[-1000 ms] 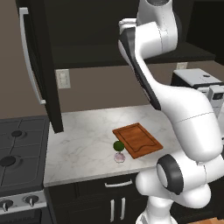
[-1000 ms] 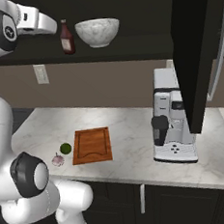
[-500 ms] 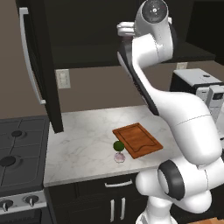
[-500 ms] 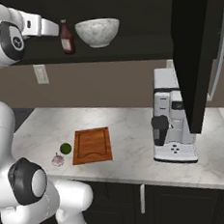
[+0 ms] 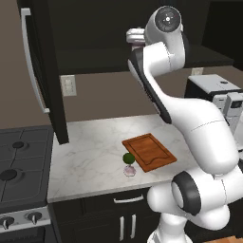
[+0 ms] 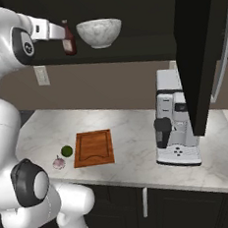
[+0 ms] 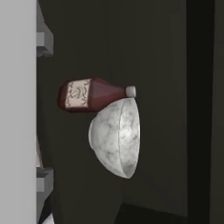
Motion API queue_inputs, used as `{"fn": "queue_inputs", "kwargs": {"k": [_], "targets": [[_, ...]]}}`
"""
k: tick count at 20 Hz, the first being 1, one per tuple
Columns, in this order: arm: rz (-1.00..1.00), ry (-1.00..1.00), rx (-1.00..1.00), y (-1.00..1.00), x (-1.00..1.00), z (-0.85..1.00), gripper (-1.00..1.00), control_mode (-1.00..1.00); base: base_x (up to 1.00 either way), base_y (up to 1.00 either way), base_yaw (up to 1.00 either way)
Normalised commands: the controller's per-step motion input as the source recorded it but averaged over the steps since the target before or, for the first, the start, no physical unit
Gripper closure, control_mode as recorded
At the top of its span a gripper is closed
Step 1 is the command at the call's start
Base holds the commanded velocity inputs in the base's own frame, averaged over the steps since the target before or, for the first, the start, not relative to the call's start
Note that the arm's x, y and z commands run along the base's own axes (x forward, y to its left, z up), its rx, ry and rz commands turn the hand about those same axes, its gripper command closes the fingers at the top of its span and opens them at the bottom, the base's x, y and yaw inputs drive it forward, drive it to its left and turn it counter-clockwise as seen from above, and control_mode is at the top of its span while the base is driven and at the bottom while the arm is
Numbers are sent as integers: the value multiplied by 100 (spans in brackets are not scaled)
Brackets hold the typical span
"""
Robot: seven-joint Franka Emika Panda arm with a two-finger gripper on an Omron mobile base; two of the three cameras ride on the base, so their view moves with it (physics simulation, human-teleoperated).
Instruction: Open the cabinet. Place the bowl and condiment on the counter. Then place the lime and garlic on the cutting board.
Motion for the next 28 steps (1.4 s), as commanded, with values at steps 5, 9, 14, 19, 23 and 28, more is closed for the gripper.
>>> {"fn": "queue_inputs", "kwargs": {"k": [5,9,14,19,23,28], "targets": [[3,9,0,0,27,26,-100,-100,0,0,0],[1,1,0,0,24,18,-100,-100,0,0,0],[0,0,0,0,17,1,-100,-100,0,0,0],[0,0,-5,0,3,-8,-100,-100,0,0,0],[0,0,-5,0,1,-11,-100,-100,0,0,0],[0,0,-2,0,7,-7,-100,-100,0,0,0]]}}
